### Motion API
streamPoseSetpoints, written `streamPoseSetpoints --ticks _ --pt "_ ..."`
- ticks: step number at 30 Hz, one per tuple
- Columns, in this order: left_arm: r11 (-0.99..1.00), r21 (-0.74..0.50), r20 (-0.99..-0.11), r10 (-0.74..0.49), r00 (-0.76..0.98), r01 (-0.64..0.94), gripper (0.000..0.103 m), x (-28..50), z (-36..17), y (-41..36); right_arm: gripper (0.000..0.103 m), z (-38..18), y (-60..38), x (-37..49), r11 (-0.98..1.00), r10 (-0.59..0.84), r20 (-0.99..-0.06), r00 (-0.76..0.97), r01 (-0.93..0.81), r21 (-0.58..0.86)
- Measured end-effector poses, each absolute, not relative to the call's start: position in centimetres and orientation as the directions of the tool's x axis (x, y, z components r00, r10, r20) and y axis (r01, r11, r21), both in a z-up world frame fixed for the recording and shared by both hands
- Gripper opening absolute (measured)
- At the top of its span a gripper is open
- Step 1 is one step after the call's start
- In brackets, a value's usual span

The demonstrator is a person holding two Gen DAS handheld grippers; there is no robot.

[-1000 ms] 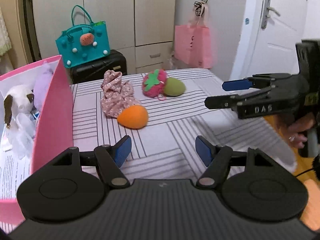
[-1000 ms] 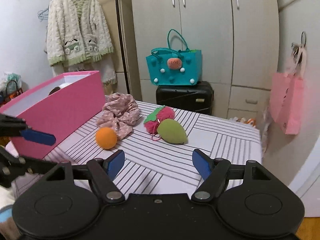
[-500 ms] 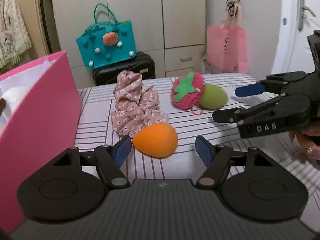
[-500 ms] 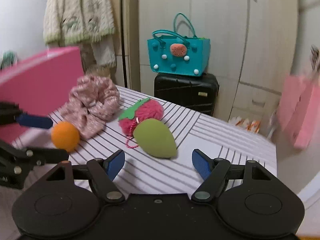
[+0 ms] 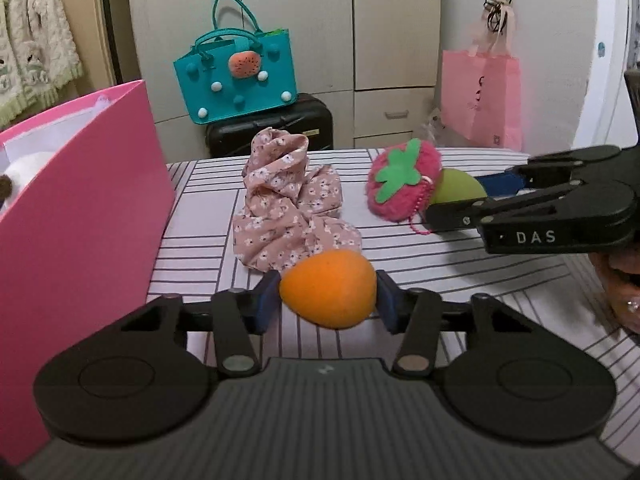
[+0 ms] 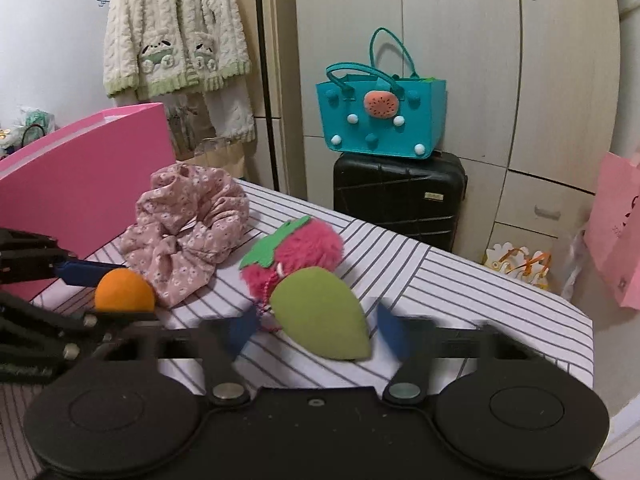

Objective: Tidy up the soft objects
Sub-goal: 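Grasp the orange sponge with the left gripper while the right grasps the green sponge, then carry both sponges into the pink box and open both grippers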

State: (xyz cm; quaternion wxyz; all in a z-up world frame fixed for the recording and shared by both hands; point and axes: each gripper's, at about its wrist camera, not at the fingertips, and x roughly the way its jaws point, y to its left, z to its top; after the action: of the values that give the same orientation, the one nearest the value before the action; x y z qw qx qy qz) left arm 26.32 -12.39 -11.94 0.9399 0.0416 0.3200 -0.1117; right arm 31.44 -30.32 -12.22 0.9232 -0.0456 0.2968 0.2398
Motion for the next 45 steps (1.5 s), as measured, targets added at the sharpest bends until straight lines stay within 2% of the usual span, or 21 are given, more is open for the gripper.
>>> streamPoseSetpoints --ticks 5,9,19,26,32,45 --pt "0.971 0.008 -0.597 -0.188 0.78 0.24 0.046 25.1 -11.3 -12.1 0.047 -11.5 -30.4 30.1 0.883 0.418 -0.582 0.697 -0.462 0.081" --pt "0.964 -0.049 -0.613 -0.235 0.754 0.26 0.046 24.3 -10.8 -11.4 0.047 -11.1 -30.5 28.6 0.905 0.388 -0.601 0.699 -0.413 0.103" --pt "0.95 -0.103 -0.625 -0.293 0.723 0.295 0.047 21.4 -9.8 -10.2 0.049 -10.6 -31.1 24.9 0.922 0.379 -0.626 0.681 -0.335 0.193" --pt "0.931 -0.121 -0.633 -0.34 0.695 0.345 0.047 18.8 -8.6 -9.4 0.049 -10.1 -30.8 21.3 0.906 0.421 -0.639 0.644 -0.326 0.269" --pt "0.917 -0.109 -0.639 -0.359 0.68 0.383 0.047 16.5 -7.9 -8.7 0.049 -9.6 -29.6 18.1 0.883 0.467 -0.646 0.604 -0.355 0.306" --pt "0.855 -0.185 -0.665 -0.472 0.58 0.484 0.048 11.5 -5.1 -4.7 0.05 -7.1 -25.7 12.2 0.811 0.568 -0.671 0.477 -0.464 0.356"
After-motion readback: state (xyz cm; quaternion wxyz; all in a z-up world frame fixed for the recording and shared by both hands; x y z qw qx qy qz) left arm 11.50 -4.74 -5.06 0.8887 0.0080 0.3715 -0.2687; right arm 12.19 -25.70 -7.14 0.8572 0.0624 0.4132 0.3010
